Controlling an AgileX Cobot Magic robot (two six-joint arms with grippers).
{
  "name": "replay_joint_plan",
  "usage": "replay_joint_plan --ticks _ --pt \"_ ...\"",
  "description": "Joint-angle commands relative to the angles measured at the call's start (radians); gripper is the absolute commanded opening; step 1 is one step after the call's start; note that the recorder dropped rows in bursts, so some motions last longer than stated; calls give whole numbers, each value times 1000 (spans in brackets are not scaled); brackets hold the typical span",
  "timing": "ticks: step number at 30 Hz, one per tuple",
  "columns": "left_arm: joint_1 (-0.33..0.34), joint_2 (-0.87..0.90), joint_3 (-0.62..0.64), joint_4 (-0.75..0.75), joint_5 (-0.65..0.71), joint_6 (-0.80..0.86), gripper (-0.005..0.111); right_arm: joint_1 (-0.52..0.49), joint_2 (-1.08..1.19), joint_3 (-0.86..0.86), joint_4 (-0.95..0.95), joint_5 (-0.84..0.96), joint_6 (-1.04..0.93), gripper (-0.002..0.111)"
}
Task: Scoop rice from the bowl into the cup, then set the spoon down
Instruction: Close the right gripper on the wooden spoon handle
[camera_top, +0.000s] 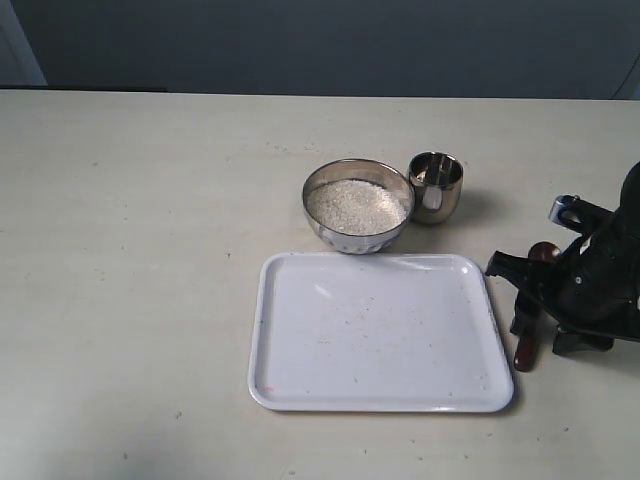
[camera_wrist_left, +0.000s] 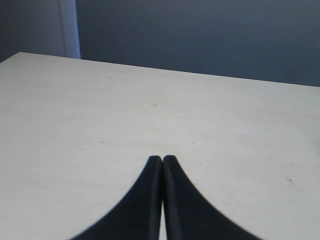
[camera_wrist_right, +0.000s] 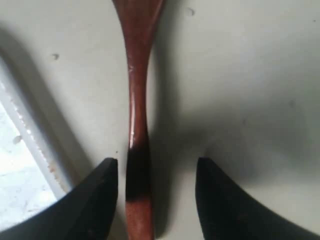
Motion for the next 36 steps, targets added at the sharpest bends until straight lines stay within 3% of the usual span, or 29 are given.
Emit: replay_joint_plan --ticks 1,25,30,33,36 --pt "-1 -1 -4 1 -13 -7 1 1 4 2 0 -1 15 47" --pt "-1 -1 -4 1 -13 -7 1 1 4 2 0 24 65 47" --pt "-1 -1 -4 1 -13 -7 1 1 4 2 0 27 68 32" --pt "-1 -1 -4 1 -13 -7 1 1 4 2 0 31 68 38" --pt "-1 -1 -4 1 -13 -7 1 1 4 2 0 49 68 36"
